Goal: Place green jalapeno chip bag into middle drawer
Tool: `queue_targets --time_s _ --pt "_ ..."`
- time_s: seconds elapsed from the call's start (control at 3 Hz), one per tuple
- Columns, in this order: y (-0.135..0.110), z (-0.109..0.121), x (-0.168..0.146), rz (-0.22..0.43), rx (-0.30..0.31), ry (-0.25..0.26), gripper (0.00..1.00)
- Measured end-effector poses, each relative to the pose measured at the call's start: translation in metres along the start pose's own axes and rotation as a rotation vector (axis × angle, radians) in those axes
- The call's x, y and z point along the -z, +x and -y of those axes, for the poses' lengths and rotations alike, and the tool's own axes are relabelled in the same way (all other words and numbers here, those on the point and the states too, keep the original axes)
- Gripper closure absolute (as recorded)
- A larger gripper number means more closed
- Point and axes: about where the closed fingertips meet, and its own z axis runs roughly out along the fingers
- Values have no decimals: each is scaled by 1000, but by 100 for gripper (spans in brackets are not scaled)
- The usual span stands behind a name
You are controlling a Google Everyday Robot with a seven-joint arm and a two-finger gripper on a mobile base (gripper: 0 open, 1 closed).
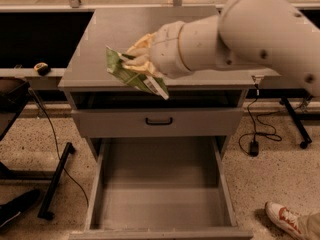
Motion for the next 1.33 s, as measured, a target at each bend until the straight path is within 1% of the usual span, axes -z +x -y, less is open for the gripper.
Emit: queue_targets --time_s 0.33,0.67,1.0,1.33 --pt "21 6 34 -40 -31 52 100" --pt "21 6 34 -40 -30 52 100" --pt "56 -23 14 -54 -106 -17 100" --pt "108 -78 -11 -45 -223 -96 100"
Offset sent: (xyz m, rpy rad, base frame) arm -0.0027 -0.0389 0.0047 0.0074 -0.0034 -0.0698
